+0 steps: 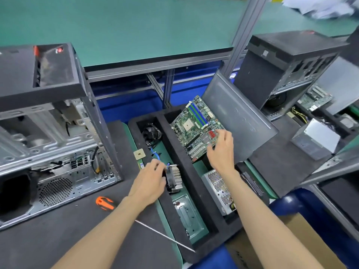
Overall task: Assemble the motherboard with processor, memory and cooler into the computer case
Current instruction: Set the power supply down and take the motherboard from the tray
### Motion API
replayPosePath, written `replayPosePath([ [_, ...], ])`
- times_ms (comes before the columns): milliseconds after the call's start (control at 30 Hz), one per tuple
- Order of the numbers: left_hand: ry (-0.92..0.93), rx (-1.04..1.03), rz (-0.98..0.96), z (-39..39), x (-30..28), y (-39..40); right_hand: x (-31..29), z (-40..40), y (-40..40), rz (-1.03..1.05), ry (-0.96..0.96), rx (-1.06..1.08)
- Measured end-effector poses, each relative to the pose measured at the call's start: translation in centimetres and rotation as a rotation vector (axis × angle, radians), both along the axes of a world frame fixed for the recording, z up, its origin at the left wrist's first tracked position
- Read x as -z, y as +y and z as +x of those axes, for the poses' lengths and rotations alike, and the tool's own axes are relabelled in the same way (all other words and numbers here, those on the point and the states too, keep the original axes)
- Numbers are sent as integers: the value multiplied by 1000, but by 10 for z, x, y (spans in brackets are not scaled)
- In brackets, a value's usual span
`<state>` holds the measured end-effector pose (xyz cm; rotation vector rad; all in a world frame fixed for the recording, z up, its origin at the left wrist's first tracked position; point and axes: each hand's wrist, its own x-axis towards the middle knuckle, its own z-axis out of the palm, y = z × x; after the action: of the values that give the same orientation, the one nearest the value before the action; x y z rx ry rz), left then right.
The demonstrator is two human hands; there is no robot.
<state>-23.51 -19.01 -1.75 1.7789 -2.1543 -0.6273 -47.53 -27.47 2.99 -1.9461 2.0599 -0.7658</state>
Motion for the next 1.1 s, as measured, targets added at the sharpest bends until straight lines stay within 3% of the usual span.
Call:
replayPosePath([
  [300, 26, 48, 206, -48, -2, -55, 2, -16, -101, 286, 155, 80],
  [433, -3, 19, 236, -41, 11, -50, 7, -23, -129, 484, 107, 90],
  [600, 31, -42, 277, -18, 22, -40, 6, -31, -152, 542, 73, 100],
  [867, 38, -125, 331, 0, 20, -28, 3, -24, -147, 410, 102, 99],
  [1100, 86, -176, 312, 3, 5, -27, -67, -28, -130, 246, 211, 57],
])
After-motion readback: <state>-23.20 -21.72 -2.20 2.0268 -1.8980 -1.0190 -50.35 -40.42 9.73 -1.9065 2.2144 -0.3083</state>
